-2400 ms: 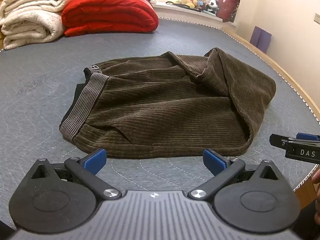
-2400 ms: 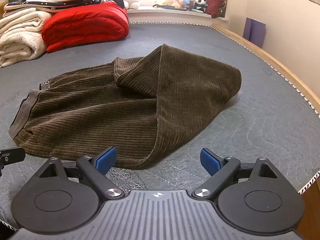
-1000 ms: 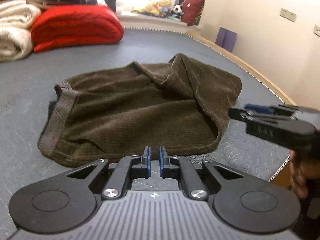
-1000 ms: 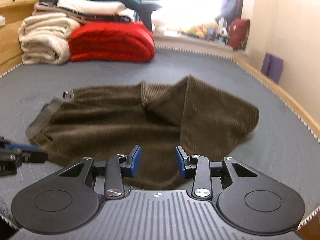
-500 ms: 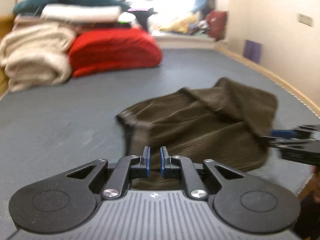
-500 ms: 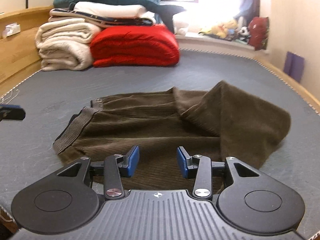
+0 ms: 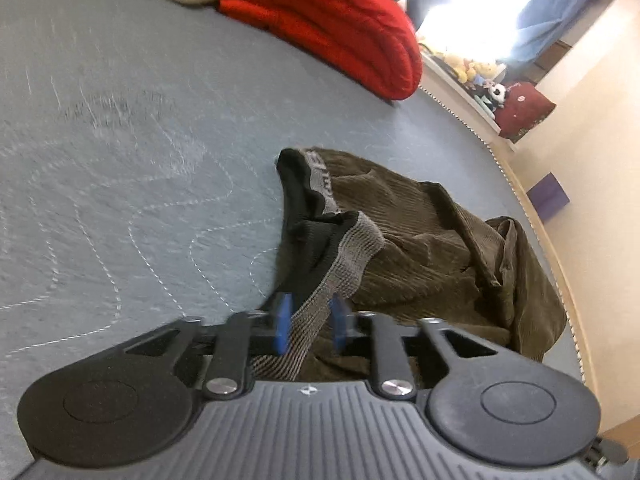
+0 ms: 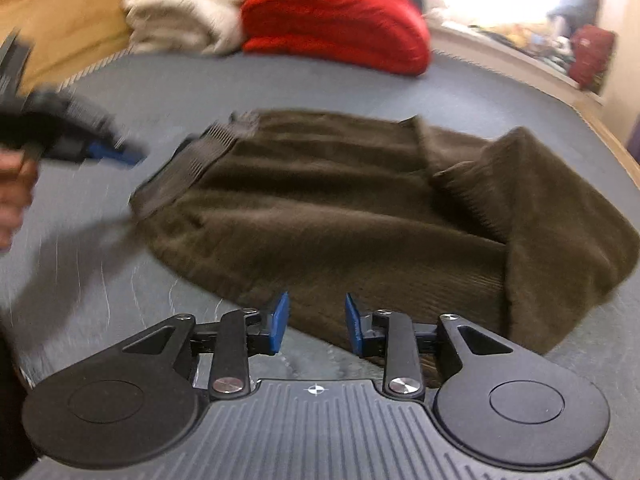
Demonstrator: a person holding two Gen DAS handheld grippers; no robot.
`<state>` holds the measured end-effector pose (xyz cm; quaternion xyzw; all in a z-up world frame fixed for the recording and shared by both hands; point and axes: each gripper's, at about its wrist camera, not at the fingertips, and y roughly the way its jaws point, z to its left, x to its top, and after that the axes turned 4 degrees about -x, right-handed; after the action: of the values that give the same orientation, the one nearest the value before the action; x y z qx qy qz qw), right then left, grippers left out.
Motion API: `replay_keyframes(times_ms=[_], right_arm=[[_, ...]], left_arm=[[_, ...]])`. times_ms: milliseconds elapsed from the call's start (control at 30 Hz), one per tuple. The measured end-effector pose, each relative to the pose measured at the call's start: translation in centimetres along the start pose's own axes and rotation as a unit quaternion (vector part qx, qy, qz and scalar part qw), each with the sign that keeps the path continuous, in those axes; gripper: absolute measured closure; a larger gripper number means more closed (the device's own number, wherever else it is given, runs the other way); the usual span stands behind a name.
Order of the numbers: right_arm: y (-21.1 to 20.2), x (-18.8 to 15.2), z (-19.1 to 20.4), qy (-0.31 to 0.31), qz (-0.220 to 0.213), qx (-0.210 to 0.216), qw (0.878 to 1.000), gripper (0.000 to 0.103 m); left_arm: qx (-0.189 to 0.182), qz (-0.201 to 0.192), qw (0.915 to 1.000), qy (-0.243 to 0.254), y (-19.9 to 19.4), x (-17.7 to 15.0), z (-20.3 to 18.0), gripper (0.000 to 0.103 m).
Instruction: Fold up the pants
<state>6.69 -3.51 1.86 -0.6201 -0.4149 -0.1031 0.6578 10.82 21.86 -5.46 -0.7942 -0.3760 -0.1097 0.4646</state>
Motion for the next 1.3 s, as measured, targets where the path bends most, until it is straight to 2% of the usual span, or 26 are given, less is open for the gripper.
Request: replay_keyframes(times_ms=[33,167,300,400,467,567,667,733,800,867,900,1000,1067,1167,1233,1300], right_arm=[[0.5,0.0,0.7,-0.016,0.003,0.000,1.000,0.065],[2.9,0.1,2.9,-0.061,0.019,0.004,0.998,0.055],[6.0,0.1,4.5,-0.101,0.045,0.005,0.994,0.049],[8.5,-0.2,4.9,-0.120,0.070,0.003,0.990,0.047],[9.1,-0.1,4.9,-0.126,0.058,0.005,0.990,0.042],[9.8,0.6,4.6,-0.121,0.058,0.023,0.991,0.043],[10.1,0.9,4.5,-0.120,0.056,0.042,0.990,0.049],[10.0,0.6,4.5,-0.133,0.047,0.054,0.989,0.055],[9.6,0.5,4.5,-0.142,0.043,0.066,0.987,0.071],[9.3,0.5,5.0,-0.158,0.040,0.068,0.984,0.079],[9.1,0.4,5.2,-0.166,0.038,0.068,0.983,0.082],[8.2,0.4,5.0,-0.172,0.035,0.084,0.981,0.087],[7.4,0.5,4.7,-0.180,0.030,0.097,0.978,0.088],[5.2,0.4,4.4,-0.195,0.025,0.113,0.974,0.088],[3.9,0.3,4.5,-0.203,0.030,0.129,0.970,0.089],[2.7,0.2,5.1,-0.214,0.034,0.156,0.964,0.090]], left_arm=[[-0.003,0.006,0.9999,-0.008,0.5,0.1,0.4,0.059],[-0.027,0.021,0.9974,-0.063,3.0,1.0,2.0,0.044],[-0.078,0.033,0.9855,-0.147,4.6,1.8,4.0,0.031],[-0.107,0.035,0.9733,-0.200,5.9,2.4,4.9,0.024],[-0.116,0.043,0.9673,-0.221,6.8,2.8,5.4,0.024],[-0.122,0.043,0.9634,-0.235,8.5,4.1,5.6,0.023],[-0.143,0.041,0.9593,-0.240,11.1,5.8,5.6,0.019],[-0.130,0.056,0.9617,-0.235,13.3,6.4,5.3,0.019],[-0.134,0.047,0.9659,-0.216,14.8,7.3,4.6,0.018],[-0.124,0.040,0.9706,-0.202,15.6,8.1,3.8,0.018],[-0.118,0.036,0.9729,-0.195,15.9,8.3,3.5,0.021],[-0.062,0.056,0.9892,-0.120,16.2,8.9,2.1,0.081],[-0.052,0.069,0.9919,-0.094,15.6,9.6,1.6,0.086],[-0.044,0.054,0.9961,-0.055,12.5,11.0,0.6,0.090],[-0.021,0.053,0.9980,-0.025,10.1,11.5,0.4,0.090],[0.013,0.056,0.9982,-0.015,8.2,11.5,1.0,0.091]])
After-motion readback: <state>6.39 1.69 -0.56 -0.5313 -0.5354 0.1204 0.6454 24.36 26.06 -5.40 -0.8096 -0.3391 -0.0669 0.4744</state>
